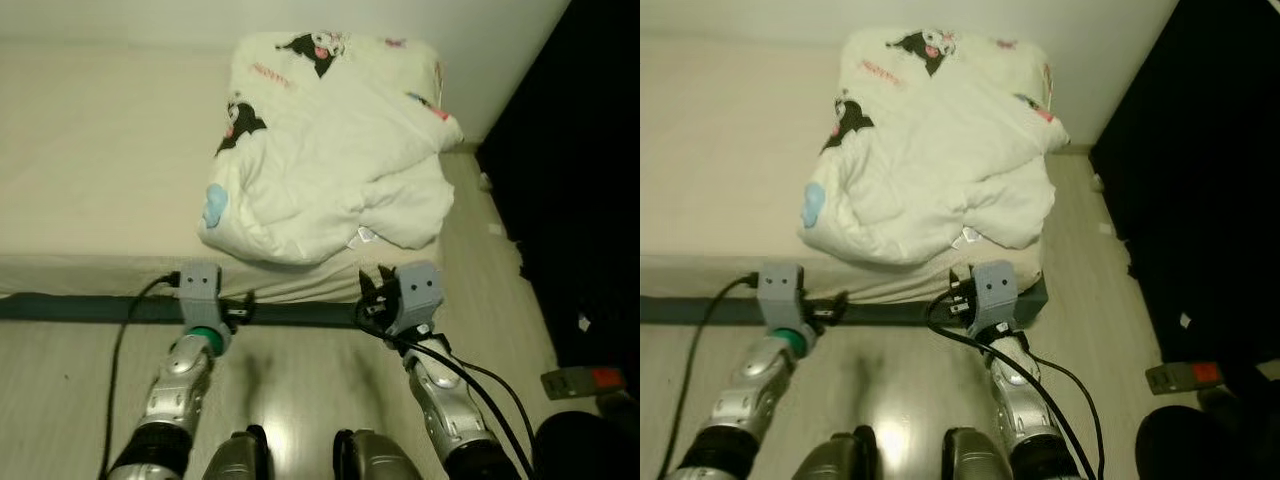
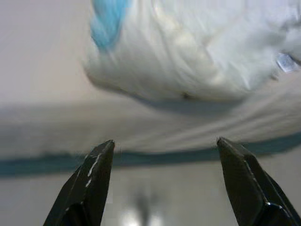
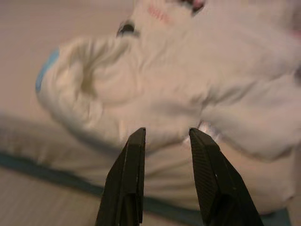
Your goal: Clean up the room
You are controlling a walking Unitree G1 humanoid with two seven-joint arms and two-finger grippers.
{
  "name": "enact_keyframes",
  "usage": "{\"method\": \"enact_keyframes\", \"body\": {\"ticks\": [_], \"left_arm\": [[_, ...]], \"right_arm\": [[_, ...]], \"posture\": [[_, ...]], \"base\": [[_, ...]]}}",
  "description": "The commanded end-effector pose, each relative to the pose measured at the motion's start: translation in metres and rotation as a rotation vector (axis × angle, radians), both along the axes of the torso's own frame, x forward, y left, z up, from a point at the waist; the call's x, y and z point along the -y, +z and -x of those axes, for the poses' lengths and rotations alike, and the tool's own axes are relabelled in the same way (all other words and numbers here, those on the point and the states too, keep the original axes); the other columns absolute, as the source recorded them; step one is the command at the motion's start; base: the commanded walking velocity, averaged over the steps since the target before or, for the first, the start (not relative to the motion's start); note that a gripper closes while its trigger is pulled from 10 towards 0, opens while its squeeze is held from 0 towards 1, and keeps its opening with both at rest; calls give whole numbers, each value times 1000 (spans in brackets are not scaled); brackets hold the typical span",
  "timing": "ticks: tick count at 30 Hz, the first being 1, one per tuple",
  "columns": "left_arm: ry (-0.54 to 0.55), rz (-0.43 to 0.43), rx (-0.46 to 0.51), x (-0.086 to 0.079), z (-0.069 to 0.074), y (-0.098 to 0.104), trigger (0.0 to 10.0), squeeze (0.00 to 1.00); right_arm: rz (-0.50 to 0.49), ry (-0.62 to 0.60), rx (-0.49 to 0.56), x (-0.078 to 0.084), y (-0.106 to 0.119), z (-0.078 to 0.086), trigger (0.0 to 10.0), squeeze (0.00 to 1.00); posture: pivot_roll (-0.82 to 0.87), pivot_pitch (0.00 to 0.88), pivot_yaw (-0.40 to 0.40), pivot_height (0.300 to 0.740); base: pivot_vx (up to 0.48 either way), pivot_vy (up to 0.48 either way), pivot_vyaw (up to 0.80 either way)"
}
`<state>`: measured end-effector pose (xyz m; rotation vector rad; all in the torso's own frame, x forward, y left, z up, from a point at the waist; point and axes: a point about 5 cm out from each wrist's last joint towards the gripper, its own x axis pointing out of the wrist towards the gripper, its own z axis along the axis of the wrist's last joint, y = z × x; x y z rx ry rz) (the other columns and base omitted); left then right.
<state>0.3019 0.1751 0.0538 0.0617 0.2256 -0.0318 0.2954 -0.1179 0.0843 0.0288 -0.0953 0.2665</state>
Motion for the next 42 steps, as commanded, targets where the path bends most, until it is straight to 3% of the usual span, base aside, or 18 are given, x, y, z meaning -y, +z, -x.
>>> {"method": "enact_keyframes", "body": {"ticks": [1,4,6,11,42], "left_arm": [[-24,-36,46,7,-1,6,10000,0],[-30,-36,87,9,-4,15,10000,0],[-51,-38,172,17,-12,36,10000,0],[-92,-40,255,29,-18,58,10000,0],[-89,-65,279,32,-17,64,10000,0]], "right_arm": [[-11,-12,-3,5,2,1,10000,0],[-11,-13,16,7,7,-2,10000,0],[-11,-24,39,9,14,-8,10000,0],[-12,-32,37,7,14,-9,10000,0],[8,-34,-18,11,6,-3,10000,0]], "posture": [[-88,148,-16,720],[-88,148,-18,720],[-86,148,-18,720],[-82,141,-7,720],[-89,124,2,720]], "base": [[0,0,0],[0,0,0],[0,0,0],[161,0,0],[349,0,0]]}}
